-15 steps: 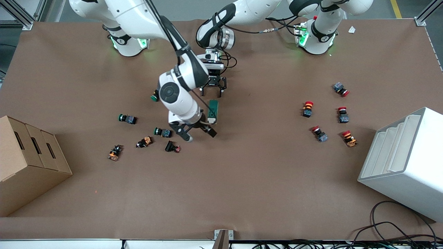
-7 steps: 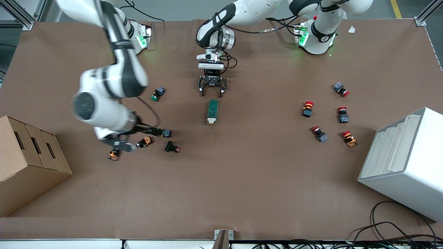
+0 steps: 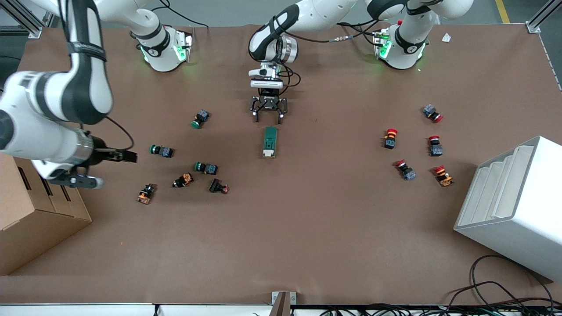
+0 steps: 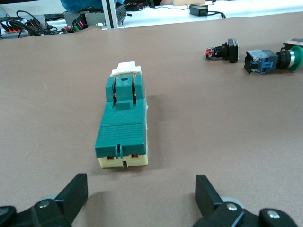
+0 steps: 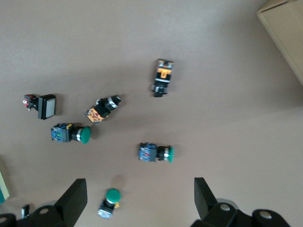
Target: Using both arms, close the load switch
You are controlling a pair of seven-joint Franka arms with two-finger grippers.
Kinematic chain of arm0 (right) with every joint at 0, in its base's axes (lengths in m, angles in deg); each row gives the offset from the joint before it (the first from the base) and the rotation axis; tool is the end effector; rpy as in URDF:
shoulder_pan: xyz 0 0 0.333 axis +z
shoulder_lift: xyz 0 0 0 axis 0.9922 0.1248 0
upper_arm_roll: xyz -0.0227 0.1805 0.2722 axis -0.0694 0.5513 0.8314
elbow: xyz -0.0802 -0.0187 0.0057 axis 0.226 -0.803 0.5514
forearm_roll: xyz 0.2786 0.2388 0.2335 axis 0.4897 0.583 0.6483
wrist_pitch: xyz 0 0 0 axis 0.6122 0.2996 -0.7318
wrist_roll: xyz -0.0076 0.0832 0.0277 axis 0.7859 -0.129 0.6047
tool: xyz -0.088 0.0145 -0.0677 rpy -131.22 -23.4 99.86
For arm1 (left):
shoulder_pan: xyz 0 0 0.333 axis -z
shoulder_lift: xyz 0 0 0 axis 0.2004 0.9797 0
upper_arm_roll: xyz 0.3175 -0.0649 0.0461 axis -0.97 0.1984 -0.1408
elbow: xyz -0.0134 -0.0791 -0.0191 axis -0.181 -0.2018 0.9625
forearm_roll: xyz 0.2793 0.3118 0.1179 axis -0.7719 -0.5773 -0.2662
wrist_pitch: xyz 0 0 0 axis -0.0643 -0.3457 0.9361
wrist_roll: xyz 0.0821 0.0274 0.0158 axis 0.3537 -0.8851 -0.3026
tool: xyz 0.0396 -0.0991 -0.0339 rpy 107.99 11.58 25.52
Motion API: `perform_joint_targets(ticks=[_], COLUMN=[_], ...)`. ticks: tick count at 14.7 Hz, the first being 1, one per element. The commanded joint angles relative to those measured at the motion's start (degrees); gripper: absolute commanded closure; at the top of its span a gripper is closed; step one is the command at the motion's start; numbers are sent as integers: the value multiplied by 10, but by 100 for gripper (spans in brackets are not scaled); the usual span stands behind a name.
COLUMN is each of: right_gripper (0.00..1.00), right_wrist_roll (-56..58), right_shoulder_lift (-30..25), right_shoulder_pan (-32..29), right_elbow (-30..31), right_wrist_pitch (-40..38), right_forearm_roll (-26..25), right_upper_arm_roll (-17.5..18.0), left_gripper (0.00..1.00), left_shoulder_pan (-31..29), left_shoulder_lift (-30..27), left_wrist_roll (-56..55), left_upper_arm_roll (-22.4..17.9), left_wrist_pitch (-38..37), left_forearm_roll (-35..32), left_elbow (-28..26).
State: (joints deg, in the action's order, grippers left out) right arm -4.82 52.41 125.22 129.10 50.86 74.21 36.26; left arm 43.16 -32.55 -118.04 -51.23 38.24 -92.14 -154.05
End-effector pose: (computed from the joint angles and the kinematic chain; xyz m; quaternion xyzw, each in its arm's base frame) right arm 0.6527 0.0230 0.4471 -0.9943 0.0455 0.0960 0.0116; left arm 0.1797 -0.6076 0.0482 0.8601 -0.0693 0.5055 0.0016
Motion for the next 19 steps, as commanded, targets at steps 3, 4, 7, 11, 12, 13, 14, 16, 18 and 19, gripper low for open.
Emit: perform_joint_targets(ticks=[3, 4, 7, 11, 12, 13, 14, 16, 18, 19], right_gripper=[0, 0, 0, 0, 0, 0, 0, 0, 0, 0], right_wrist_roll=[120, 121, 116, 120, 118, 115, 115, 107, 102, 102], right_shoulder_lift=[0, 0, 1, 1, 1, 1, 1, -1, -3, -3], right_shoulder_pan=[-44, -61, -68, -79, -84, -82, -79, -71, -67, -67], right_elbow=[-79, -94, -126, -168, -174, -179, -180, -180, -180, -180], right_wrist_pitch=[-69, -81, -105, -146, -146, -147, -147, -179, -202, -199], right_forearm_roll=[-32, -32, -34, -34, -34, -29, -24, -27, -27, -27], right_upper_arm_roll=[-49, -48, -50, -50, -49, -48, -47, -47, -48, -47], left_gripper=[1, 1, 1, 1, 1, 0, 0, 0, 0, 0], left_shoulder_pan=[-21, -26, -51, -70, -70, -73, -80, -94, -109, -120], left_shoulder_lift=[-14, -16, -28, -51, -51, -51, -53, -61, -69, -77], left_wrist_roll=[81, 81, 106, 190, 211, 231, 250, 293, 344, 374], left_upper_arm_roll=[8, 11, 46, 57, 57, 57, 57, 57, 58, 57], left_wrist_pitch=[21, 21, 20, 20, 20, 20, 20, 20, 20, 20], left_forearm_roll=[102, 108, 140, 233, 259, 281, 303, 346, 389, 413], left_elbow=[-12, -11, 1, 52, 74, 90, 105, 132, 159, 172])
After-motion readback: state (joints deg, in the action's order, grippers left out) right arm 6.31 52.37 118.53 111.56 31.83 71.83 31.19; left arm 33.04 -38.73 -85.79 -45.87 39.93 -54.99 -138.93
